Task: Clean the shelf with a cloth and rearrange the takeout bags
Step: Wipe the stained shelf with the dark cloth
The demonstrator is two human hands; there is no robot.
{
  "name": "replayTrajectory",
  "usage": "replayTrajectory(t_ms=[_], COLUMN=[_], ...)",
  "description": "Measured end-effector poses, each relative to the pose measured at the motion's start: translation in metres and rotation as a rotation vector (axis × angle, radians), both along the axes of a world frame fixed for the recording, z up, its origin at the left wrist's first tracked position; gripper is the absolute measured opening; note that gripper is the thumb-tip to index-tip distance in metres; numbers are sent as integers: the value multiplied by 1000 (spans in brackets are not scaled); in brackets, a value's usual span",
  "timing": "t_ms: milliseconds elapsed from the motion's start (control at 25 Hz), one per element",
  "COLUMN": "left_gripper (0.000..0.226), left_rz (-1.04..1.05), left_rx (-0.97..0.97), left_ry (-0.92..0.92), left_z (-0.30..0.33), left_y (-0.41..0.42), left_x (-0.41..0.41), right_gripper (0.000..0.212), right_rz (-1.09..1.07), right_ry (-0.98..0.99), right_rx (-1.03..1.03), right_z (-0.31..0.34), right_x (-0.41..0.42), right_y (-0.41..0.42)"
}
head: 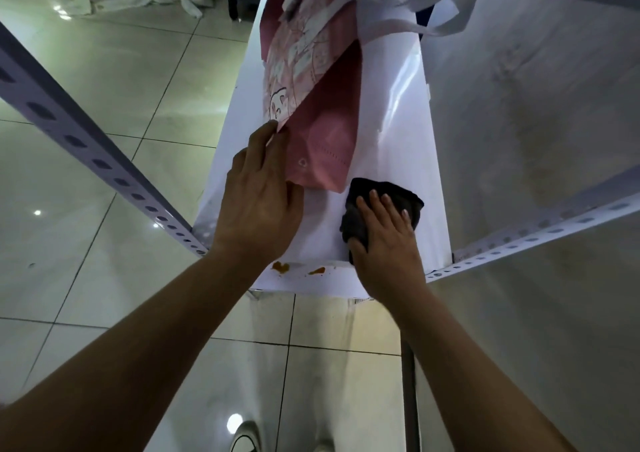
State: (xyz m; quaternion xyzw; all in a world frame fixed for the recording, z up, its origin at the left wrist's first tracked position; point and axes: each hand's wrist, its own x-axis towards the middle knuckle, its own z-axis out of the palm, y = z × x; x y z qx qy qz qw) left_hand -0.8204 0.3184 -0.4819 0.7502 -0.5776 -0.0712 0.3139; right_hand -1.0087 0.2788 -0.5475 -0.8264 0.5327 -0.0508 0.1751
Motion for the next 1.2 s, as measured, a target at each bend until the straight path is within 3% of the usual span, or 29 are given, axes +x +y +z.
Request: replayTrajectory(t_ms=[160, 360, 440, 600, 840, 1040, 1200], left_gripper=[58, 48, 47, 61, 74, 82, 84], left_rz=[-29, 13, -26, -124, -89, -73, -70], left_rx=[31, 57, 129, 281, 272, 335, 365], left_ry=[-27, -208, -233, -223, -212, -137, -69], left_z=[2, -25, -49, -79, -84, -82, -82], left_y=[2, 48, 76, 100, 106, 118, 122], left_x=[6, 0, -7, -7, 2, 2, -2], right_gripper=[69, 64, 63, 69, 61, 68, 60], right_rz=[14, -47, -106, -124, -192, -134, -92], right_ry=[-43, 15, -44, -103, -70, -123, -112], right_rx=[-21, -10, -36, -51, 14, -37, -13], right_z=[-9, -8, -8, -11, -3, -7, -9], right_x=[-14, -13, -13, -28, -20, -20, 5], right_y=[41, -19, -5, 50, -22, 58, 37])
